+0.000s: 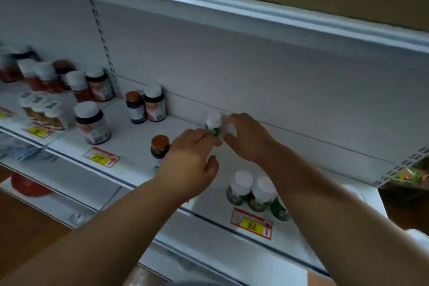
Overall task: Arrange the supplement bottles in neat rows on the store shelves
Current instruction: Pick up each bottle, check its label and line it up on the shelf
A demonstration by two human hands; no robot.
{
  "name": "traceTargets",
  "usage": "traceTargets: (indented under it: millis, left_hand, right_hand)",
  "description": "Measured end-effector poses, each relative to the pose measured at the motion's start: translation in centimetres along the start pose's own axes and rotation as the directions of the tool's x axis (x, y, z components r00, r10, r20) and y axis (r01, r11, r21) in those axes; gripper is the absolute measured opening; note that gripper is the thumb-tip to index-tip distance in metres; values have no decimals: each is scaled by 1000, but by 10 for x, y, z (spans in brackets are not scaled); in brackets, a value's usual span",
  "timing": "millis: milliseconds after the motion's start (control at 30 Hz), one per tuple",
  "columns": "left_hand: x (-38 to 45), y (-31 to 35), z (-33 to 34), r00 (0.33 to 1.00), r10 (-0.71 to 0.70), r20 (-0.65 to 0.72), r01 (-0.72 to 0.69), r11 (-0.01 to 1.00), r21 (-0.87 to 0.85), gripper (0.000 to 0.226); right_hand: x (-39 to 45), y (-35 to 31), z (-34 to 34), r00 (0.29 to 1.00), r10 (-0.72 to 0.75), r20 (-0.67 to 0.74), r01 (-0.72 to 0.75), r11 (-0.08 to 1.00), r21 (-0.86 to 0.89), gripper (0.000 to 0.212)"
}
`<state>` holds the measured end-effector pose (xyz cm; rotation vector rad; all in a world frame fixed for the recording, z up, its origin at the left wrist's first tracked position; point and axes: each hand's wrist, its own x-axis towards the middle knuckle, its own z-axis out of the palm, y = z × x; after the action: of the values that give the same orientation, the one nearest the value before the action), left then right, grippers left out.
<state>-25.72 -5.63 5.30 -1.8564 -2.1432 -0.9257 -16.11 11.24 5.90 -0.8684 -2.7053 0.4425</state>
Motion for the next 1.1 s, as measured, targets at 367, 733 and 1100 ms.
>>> traceTargets:
  millis: [367, 733, 1100]
  left_hand:
    - [46, -95, -5, 978, 35, 207, 1, 985, -170, 30]
    - [41, -66, 18, 948, 239, 208, -157, 925, -346, 30]
    - [3, -11, 85, 903, 155, 400, -25, 950, -313, 81]
  right_hand:
    - [84, -27, 65, 984, 176, 11, -167, 951, -261, 38]
    - [-4, 1, -13, 939, 333, -87, -340, 938, -70, 41]
    - [-53, 21, 0, 926, 341, 160, -329, 940, -95, 46]
